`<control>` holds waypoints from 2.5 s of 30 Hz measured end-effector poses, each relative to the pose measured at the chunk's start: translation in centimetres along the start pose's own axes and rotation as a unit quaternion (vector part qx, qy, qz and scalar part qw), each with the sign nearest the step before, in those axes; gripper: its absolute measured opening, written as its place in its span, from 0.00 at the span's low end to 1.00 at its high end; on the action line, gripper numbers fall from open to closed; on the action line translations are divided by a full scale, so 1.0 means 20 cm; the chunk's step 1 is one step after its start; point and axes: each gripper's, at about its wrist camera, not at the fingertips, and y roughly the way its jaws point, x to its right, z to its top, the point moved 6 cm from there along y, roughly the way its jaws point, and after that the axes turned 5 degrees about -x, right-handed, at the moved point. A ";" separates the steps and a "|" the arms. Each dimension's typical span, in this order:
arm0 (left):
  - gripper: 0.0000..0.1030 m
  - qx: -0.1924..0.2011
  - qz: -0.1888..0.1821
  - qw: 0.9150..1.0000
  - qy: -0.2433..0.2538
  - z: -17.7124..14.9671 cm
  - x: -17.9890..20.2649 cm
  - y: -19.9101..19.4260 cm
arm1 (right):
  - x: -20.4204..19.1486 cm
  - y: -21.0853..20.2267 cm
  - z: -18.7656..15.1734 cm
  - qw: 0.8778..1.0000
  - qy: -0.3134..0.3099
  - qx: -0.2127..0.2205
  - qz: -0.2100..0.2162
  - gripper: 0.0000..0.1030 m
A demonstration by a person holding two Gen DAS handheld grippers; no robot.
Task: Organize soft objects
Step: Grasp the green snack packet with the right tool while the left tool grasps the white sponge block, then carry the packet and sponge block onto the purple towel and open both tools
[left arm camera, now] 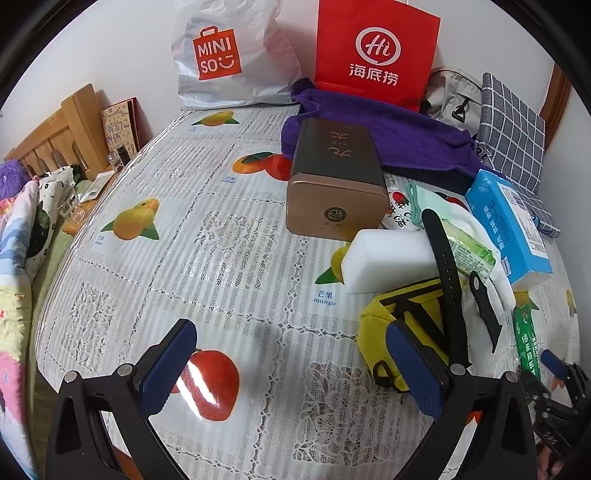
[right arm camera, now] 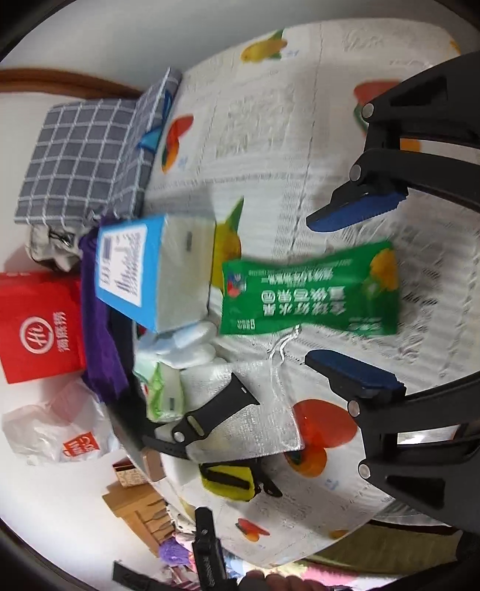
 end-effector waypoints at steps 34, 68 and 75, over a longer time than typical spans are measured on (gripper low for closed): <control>0.47 0.018 -0.124 0.988 0.094 0.22 0.34 0.29 | 0.18 0.08 0.10 0.999 0.041 0.018 0.000 0.28; 0.33 0.084 -0.057 0.995 0.009 0.16 -0.15 -0.21 | 0.06 -0.35 0.21 0.996 0.044 0.076 -0.018 0.28; 0.33 0.097 -0.054 0.994 0.008 0.25 -0.14 -0.26 | 0.03 -0.41 0.37 0.994 0.034 0.101 -0.016 0.28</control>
